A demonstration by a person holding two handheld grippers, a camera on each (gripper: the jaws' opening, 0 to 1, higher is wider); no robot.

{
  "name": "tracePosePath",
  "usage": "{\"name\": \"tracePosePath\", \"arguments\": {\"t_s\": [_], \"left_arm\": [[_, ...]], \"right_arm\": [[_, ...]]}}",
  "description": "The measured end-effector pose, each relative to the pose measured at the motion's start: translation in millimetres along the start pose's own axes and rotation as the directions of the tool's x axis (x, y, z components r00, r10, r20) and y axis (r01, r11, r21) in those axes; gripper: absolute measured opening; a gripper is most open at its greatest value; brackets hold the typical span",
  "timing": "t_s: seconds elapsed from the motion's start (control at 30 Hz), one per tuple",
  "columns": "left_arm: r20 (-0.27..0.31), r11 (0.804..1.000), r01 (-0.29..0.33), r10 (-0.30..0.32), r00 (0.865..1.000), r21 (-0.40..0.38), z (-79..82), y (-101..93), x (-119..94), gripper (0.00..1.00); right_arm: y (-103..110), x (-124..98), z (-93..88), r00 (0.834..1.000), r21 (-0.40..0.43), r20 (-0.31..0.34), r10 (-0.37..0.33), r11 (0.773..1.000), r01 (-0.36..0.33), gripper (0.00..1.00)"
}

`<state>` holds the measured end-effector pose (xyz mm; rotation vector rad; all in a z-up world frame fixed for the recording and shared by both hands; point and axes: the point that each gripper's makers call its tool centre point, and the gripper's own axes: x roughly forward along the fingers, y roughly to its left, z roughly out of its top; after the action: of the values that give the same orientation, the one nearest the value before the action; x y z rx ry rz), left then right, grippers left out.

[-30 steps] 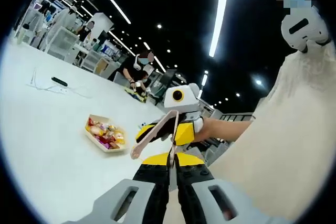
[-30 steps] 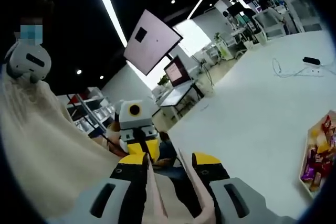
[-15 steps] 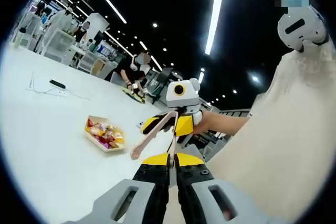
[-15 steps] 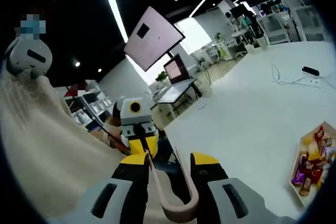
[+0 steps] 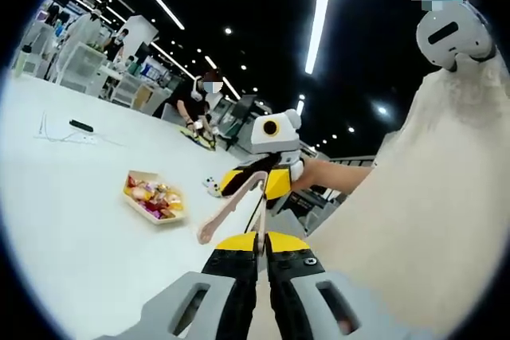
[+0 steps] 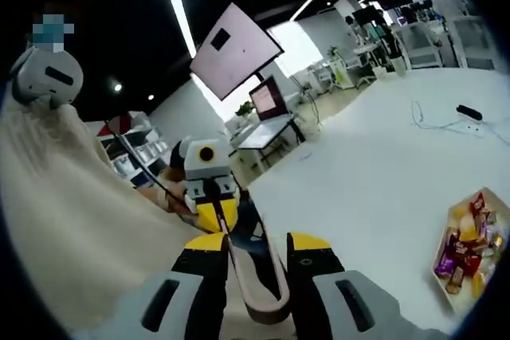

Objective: Place the target food into the container with the food tongs after gripping and lifting it, then release it inside without dropping or visibly crushing the food.

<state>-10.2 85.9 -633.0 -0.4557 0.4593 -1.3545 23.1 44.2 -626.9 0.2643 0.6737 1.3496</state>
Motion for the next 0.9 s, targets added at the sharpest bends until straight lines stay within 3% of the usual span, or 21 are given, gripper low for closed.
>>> {"name": "tracePosePath", "arguments": {"t_s": [0.4, 0.73, 0.83, 0.9], "left_arm": [[-0.047, 1.0, 0.018, -0.018, 0.999, -0.011, -5.1, 4.1, 6, 0.0], [-0.066, 0.999, 0.039, -0.039, 0.997, -0.005, -7.3, 2.7, 15, 0.0], [-0.068, 0.999, 0.037, -0.037, 0.997, -0.002, -6.8, 4.6, 17, 0.0], [-0.06, 0.999, 0.04, -0.04, 0.997, -0.011, -4.6, 5.8, 17, 0.01]], "right_arm": [[-6, -12, -10.1, 0.999, 0.0, -0.018, -0.041, 0.999, 0.041, 0.26], [-5, -18, -16.2, 0.999, 0.026, -0.037, -0.032, 0.999, 0.033, 0.25], [-3, -21, -20.6, 0.998, 0.037, -0.065, -0.006, 0.999, 0.008, 0.26], [2, -22, -30.5, 0.991, 0.032, -0.132, 0.031, 0.999, -0.027, 0.26]]}}
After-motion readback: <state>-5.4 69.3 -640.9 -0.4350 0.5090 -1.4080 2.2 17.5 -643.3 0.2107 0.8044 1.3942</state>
